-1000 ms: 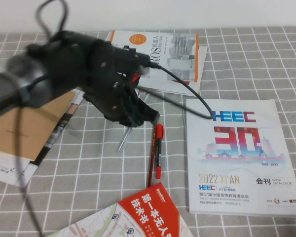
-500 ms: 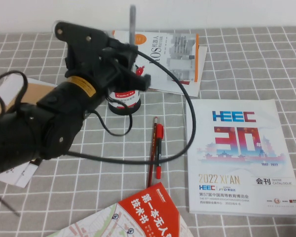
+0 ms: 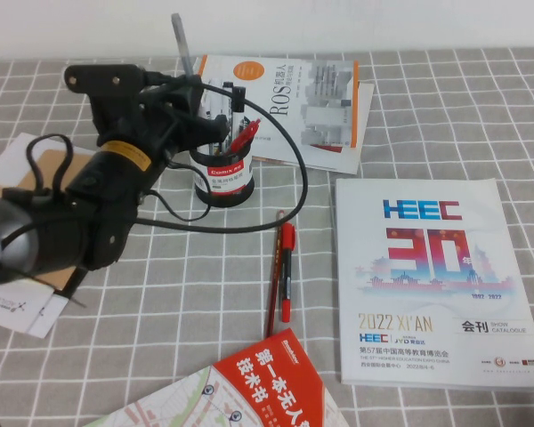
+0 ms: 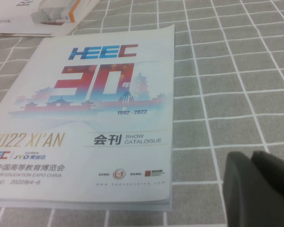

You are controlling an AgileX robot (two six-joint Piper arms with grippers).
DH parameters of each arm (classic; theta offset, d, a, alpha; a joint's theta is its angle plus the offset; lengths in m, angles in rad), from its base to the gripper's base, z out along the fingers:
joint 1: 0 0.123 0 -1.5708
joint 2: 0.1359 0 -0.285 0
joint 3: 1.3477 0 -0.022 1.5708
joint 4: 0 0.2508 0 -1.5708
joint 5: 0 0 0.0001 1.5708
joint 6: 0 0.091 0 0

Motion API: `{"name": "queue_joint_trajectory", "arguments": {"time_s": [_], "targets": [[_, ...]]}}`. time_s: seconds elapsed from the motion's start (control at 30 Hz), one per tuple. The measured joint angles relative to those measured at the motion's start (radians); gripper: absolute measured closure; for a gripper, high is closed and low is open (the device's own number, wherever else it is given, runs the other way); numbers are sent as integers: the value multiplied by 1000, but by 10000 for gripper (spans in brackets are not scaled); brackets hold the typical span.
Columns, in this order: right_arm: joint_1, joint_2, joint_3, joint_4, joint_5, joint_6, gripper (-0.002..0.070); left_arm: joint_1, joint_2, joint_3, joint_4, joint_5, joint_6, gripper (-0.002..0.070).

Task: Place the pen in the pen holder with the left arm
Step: Place the pen onto the pen holder

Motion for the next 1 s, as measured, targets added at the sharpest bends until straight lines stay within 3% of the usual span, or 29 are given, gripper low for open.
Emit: {"name": "queue_joint_trajectory", "arguments": {"time_s": [0.57,0.8,0.93,1.0], "targets": [[0,0,0,0,0,0,689,6,104,-27,25,-35,7,628],[0,0,0,0,0,0,689,6,106,-29,26,-33,76,628],[0,0,0,0,0,0,689,6,106,-29,26,-22,95,594],[0,0,0,0,0,0,689,6,106,-29,26,-18,99,544]]}}
